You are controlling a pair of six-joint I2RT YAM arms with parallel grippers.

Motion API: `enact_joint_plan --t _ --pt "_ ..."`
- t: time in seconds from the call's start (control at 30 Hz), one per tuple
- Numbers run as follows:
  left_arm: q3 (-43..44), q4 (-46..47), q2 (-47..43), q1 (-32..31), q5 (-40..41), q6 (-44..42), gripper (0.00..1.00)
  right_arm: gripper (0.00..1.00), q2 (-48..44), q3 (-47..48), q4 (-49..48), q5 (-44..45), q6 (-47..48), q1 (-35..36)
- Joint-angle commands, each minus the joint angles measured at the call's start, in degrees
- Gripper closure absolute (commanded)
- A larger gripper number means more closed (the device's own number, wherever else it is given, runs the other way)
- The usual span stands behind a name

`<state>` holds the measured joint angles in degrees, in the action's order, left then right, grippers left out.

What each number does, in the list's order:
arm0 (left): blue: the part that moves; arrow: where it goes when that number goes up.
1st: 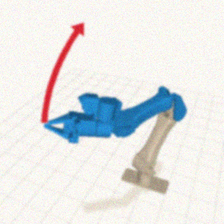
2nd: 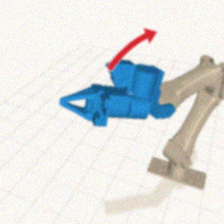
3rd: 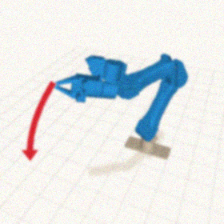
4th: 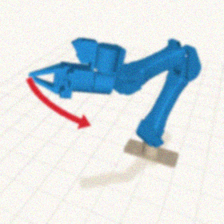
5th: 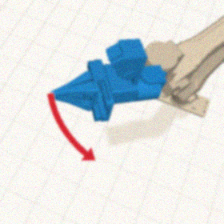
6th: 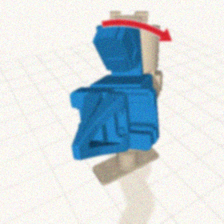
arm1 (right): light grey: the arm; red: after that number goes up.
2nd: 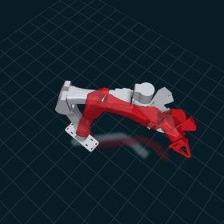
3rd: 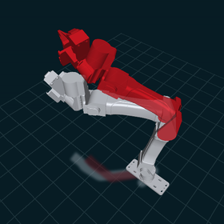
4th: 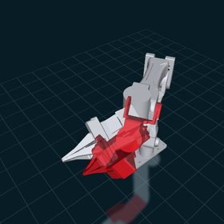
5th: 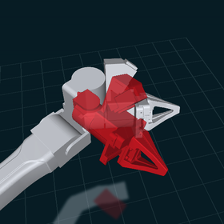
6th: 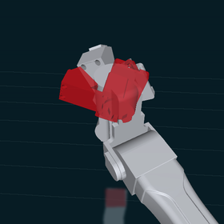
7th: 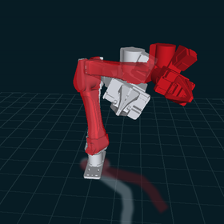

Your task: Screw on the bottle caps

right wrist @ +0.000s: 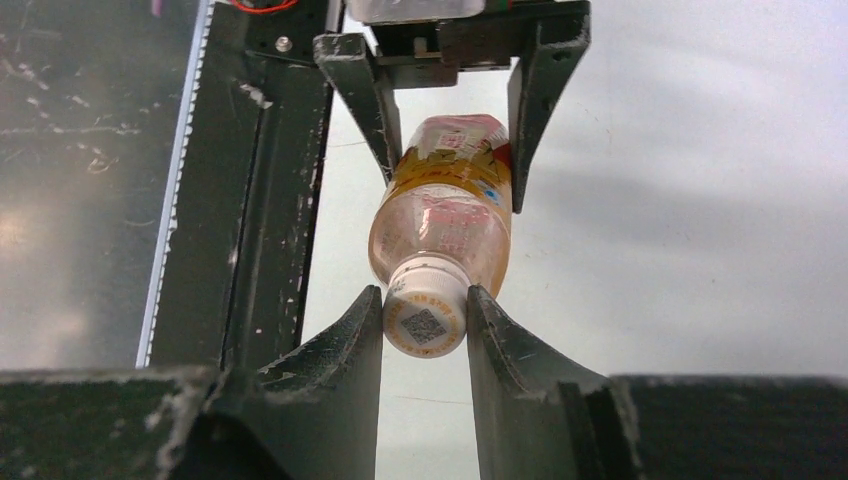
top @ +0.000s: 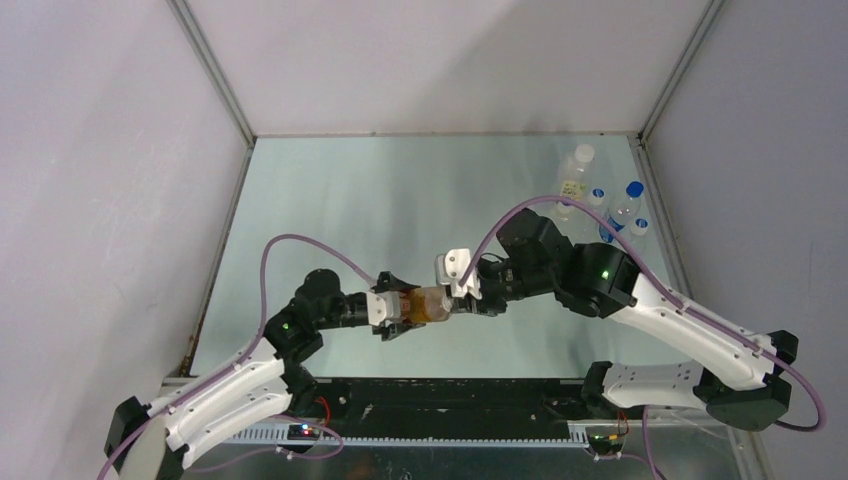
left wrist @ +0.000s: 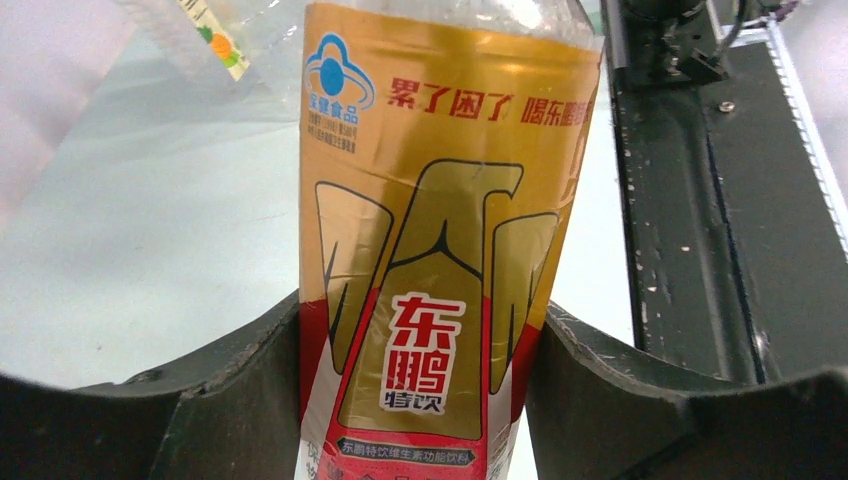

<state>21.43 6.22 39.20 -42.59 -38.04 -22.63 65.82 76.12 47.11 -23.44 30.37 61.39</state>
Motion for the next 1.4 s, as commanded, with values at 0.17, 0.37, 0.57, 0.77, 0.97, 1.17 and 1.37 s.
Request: enact_joint_plan --t 0.17,0.37,0.57,0.77,0.97,1.17,1.37 --pt "1.07 19.31 -3.34 -2.51 7.73 2.81 0.79 1.00 2.12 -3.93 -6.65 5.58 -16.37 0.45" --pt "0.11 21.44 -3.83 -3.91 12.31 3.00 0.79 1.00 2.73 -3.95 -8.17 10.43 -28.90 0.41" --pt "-1.05 24.65 -3.45 -6.42 19.29 2.80 0.79 1.00 3.63 -3.96 -9.57 17.87 -44.45 0.43" --pt "-1.49 28.36 -2.53 -9.41 27.93 2.69 0.80 1.00 4.54 -3.95 -8.51 28.47 -59.13 0.57" --pt "-2.28 32.27 -0.74 -12.86 37.00 2.08 0.80 1.00 5.04 -3.89 -4.62 40.31 -74.71 1.07" --pt "-2.52 33.71 2.19 -16.67 46.41 -0.58 0.81 1.00 6.24 -3.91 -2.88 45.36 -82.51 1.69" --pt "-2.92 31.11 2.54 -17.18 50.14 -1.00 0.81 0.95 4.88 -3.87 -5.03 47.13 -82.69 1.74"
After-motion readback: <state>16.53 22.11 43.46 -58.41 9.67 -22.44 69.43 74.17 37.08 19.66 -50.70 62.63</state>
